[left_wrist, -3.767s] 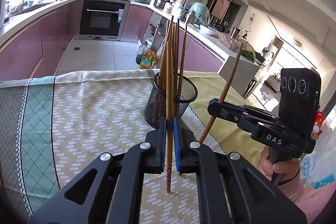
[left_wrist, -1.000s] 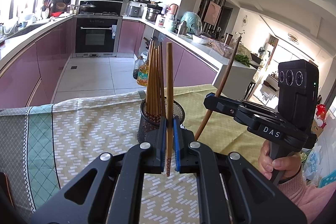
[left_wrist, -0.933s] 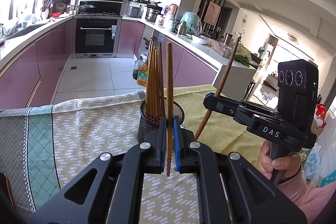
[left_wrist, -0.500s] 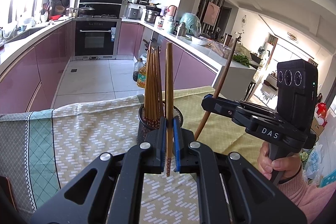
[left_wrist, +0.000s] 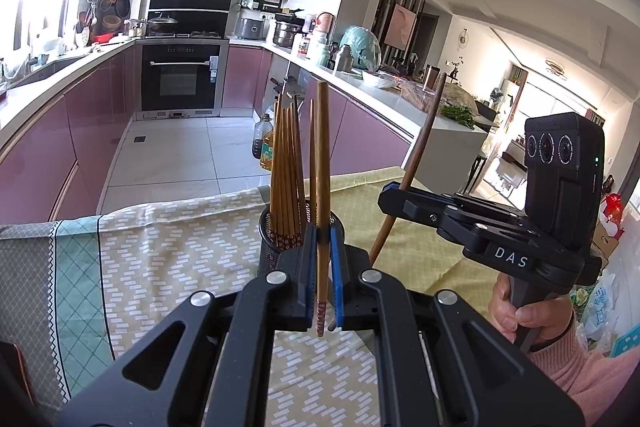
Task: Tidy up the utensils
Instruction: 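Lower the left tool's chopstick into the cup while the right tool lowers its own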
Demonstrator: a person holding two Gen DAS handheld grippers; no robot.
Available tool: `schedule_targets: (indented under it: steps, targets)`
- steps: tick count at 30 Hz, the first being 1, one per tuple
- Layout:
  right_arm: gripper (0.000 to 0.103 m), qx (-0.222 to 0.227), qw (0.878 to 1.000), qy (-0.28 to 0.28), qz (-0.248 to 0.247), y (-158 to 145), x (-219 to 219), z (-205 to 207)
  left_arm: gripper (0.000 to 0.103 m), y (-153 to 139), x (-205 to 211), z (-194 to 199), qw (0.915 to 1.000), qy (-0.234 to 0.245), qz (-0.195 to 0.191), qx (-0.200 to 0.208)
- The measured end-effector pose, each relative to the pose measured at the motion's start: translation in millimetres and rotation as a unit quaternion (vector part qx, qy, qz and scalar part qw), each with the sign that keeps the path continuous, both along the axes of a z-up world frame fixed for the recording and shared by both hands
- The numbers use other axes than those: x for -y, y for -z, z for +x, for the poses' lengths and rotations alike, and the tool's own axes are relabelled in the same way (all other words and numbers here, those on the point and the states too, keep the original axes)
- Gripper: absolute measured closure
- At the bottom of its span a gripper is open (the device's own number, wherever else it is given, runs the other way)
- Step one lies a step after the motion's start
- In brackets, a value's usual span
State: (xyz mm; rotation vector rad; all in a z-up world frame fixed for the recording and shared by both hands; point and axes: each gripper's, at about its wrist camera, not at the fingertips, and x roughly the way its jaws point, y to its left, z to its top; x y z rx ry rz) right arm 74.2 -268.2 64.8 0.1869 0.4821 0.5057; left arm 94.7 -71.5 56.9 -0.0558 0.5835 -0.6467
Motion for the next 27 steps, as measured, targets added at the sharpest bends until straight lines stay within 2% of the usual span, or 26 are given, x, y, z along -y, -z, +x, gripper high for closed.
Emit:
schedule_targets:
  steps: [27]
  targets:
    - [0.097, 0.013, 1.0, 0.009, -0.002, -9, 2, 1, 0.096, -12, 6, 8, 0.9999, -0.002, 0.0, 0.011]
